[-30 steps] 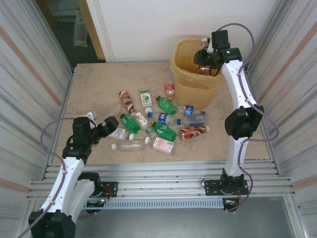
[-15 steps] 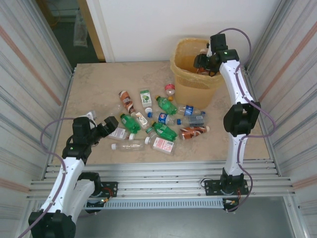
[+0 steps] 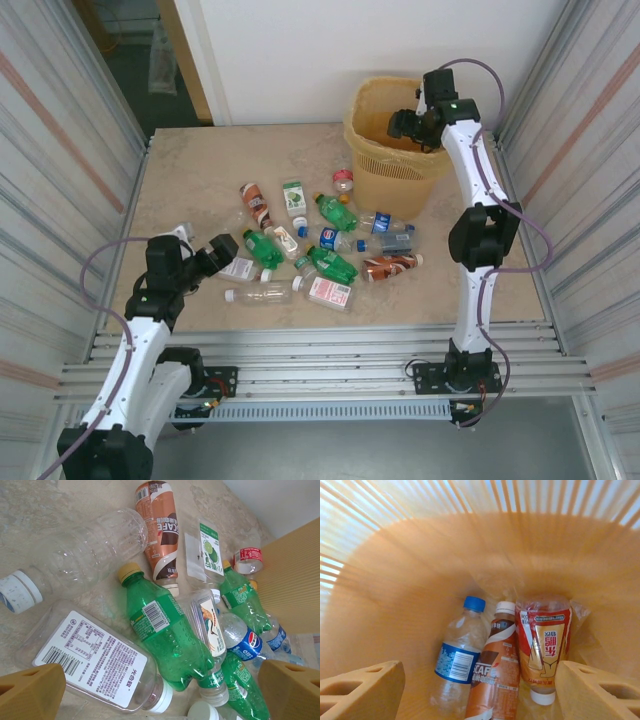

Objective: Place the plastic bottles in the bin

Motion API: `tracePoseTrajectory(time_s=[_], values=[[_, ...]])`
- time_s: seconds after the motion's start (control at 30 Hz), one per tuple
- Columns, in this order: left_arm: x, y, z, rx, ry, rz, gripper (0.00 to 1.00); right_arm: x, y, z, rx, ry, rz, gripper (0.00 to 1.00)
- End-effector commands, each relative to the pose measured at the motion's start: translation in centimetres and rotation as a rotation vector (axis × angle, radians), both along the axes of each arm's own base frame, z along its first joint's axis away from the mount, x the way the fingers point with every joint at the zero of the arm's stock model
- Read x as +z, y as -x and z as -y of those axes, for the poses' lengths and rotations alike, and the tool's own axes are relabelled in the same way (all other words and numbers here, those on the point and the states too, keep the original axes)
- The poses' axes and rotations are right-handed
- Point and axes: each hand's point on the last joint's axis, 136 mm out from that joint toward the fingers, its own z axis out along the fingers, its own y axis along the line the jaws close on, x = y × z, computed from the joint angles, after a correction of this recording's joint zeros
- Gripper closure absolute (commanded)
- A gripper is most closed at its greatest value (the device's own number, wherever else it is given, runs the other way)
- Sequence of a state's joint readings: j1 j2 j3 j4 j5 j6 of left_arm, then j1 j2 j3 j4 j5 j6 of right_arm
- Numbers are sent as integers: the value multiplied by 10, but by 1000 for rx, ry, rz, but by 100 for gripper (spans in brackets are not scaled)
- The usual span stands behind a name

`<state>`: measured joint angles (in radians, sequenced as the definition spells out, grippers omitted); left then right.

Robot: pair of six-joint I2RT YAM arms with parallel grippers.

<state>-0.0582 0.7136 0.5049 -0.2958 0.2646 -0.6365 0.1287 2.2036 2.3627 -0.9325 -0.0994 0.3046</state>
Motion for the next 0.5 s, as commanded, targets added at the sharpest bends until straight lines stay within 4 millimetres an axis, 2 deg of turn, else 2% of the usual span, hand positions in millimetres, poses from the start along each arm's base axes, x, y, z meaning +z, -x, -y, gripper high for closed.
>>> tracePoseTrajectory(time_s=[0.0, 0.47], values=[[12, 0, -5, 17, -12, 25, 1, 22, 4, 2, 21, 8, 33, 21], [13, 1, -6, 22, -18, 32, 1, 119, 40, 3, 48, -48, 211, 9]])
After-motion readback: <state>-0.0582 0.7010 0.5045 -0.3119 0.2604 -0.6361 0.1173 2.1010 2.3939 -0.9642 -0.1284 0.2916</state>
